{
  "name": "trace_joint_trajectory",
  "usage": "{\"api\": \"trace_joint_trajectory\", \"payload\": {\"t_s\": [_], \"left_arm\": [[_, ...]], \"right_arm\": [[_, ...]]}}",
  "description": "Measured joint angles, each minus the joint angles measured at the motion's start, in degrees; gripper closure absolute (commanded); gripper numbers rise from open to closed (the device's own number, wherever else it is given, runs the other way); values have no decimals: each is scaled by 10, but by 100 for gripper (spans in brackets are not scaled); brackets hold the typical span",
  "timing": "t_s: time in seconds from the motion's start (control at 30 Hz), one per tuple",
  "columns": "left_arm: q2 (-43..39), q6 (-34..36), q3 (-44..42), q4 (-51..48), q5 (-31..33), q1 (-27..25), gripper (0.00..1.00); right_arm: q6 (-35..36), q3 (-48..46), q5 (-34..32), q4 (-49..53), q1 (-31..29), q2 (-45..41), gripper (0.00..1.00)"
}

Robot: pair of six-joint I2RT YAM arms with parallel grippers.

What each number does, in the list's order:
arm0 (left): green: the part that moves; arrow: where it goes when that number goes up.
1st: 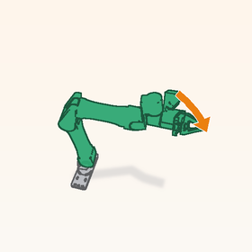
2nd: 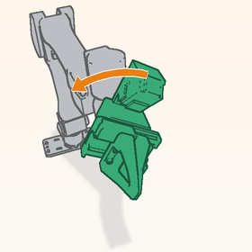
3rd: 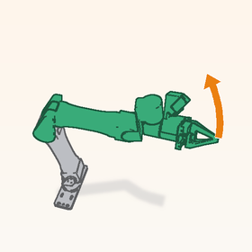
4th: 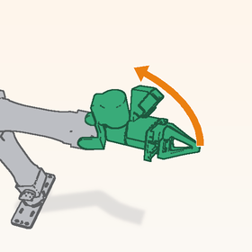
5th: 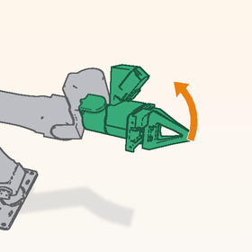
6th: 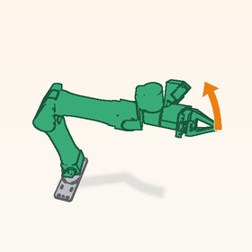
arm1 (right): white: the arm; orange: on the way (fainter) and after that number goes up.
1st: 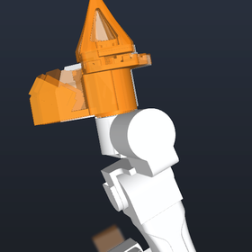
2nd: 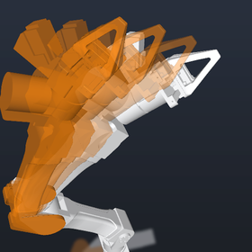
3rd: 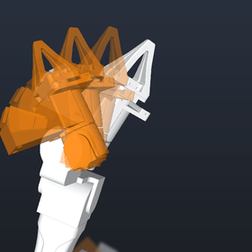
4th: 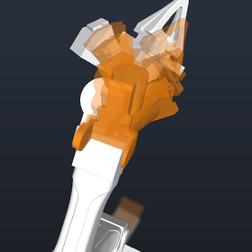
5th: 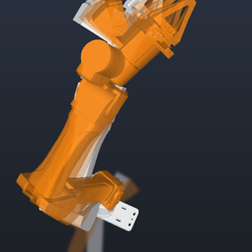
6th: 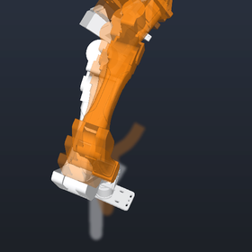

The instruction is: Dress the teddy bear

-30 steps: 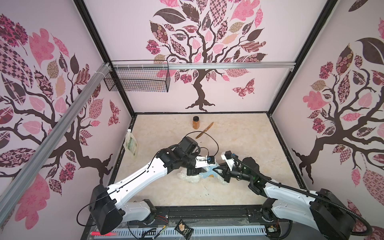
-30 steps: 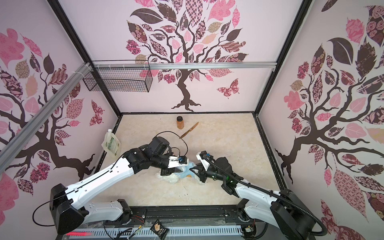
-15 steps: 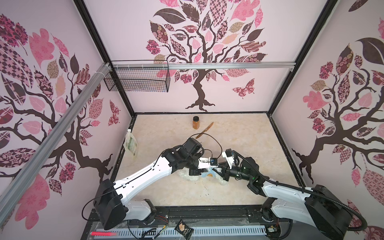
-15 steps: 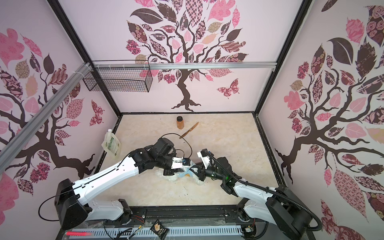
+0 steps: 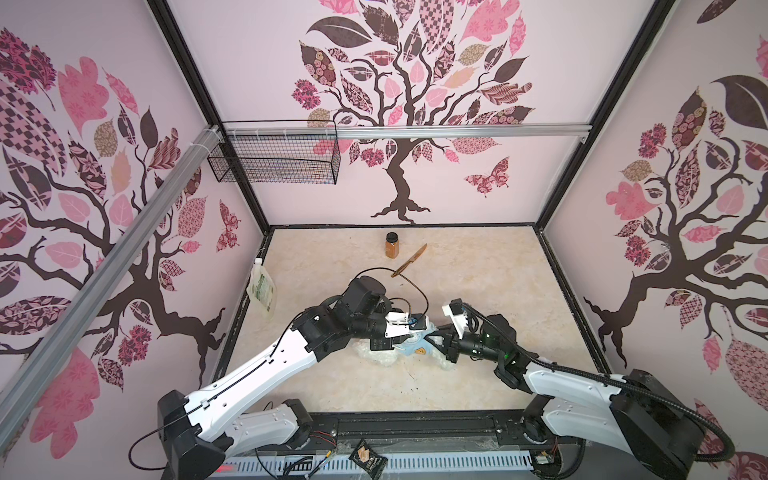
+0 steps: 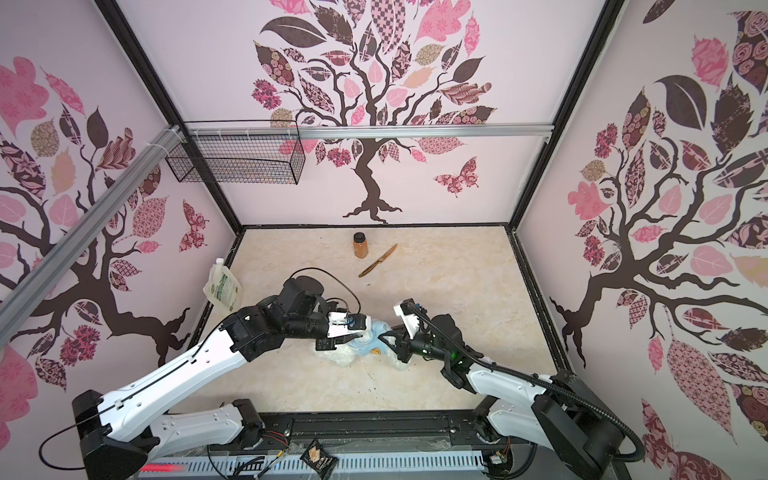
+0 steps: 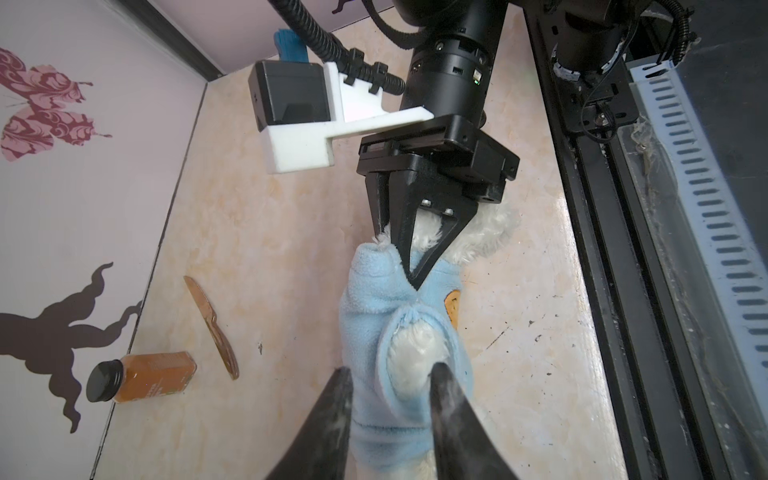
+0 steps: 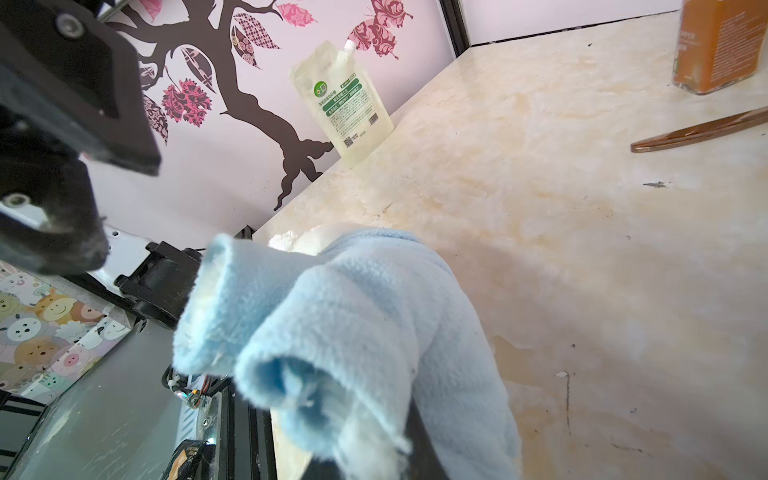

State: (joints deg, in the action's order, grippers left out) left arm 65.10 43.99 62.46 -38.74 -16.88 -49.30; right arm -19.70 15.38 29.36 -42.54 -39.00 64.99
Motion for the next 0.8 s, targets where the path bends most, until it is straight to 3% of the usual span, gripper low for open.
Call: {"api": "trace_joint_trajectory", "payload": {"t_s": [0.8], "left_arm": [[88,80,30,-47,51,-25,71]], "right_arm": [[0,0,0,-3,0,6,100]]}}
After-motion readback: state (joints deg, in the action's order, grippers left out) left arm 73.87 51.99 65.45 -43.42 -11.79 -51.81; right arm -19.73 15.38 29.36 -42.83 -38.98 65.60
